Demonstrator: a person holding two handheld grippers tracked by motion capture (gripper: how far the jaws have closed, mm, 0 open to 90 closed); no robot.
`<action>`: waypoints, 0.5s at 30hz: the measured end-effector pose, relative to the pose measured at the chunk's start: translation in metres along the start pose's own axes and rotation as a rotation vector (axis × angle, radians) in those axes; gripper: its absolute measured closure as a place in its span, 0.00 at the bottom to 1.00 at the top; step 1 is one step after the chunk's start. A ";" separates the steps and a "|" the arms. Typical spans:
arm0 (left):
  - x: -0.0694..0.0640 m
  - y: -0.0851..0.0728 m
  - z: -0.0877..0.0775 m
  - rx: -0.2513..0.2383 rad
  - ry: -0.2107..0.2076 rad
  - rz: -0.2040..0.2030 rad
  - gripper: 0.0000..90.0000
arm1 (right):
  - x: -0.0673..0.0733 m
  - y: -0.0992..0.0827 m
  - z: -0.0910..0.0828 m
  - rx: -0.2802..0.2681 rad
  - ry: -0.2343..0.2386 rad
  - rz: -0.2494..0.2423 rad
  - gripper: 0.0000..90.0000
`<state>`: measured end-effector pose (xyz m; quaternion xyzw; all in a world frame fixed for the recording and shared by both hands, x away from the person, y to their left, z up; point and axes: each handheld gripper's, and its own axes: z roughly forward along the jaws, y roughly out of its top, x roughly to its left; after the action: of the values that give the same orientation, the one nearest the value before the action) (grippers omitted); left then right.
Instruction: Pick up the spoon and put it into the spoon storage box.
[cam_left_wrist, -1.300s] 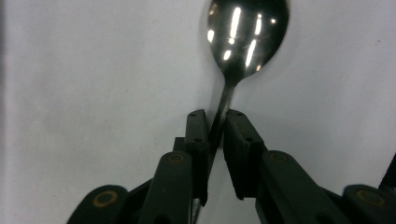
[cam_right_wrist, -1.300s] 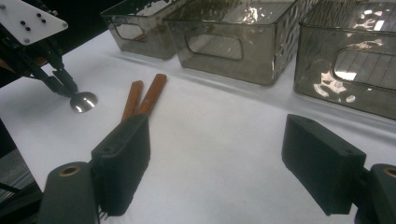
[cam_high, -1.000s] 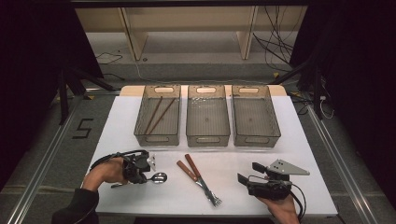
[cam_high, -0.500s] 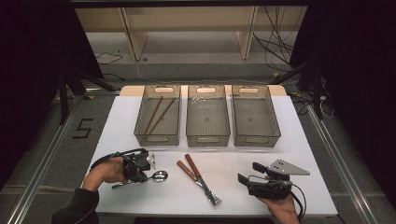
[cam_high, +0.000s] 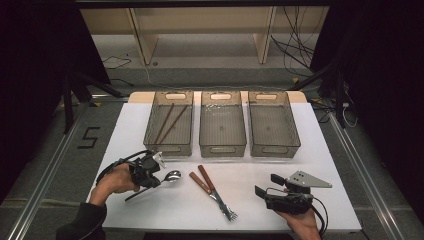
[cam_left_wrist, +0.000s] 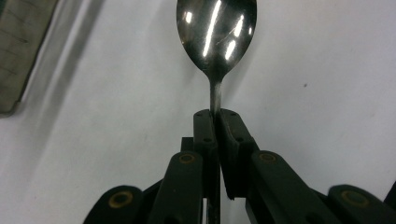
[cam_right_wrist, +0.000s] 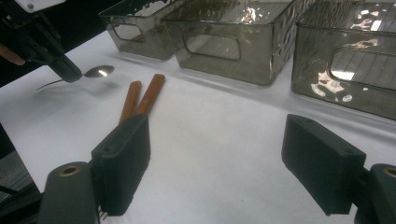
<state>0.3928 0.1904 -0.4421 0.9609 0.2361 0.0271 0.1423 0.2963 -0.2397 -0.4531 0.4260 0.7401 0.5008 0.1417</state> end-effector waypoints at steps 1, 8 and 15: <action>0.000 0.001 -0.002 -0.014 -0.002 -0.013 0.95 | 0.000 0.000 0.000 0.000 0.001 0.000 0.27; 0.000 0.008 -0.019 -0.087 0.007 -0.076 0.95 | -0.001 0.000 0.000 0.000 -0.001 0.003 0.27; 0.002 0.018 -0.033 -0.156 0.014 -0.111 0.95 | -0.001 -0.001 0.001 0.001 -0.002 0.006 0.27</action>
<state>0.3991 0.1847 -0.4053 0.9321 0.2870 0.0444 0.2165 0.2971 -0.2403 -0.4542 0.4289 0.7388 0.5005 0.1406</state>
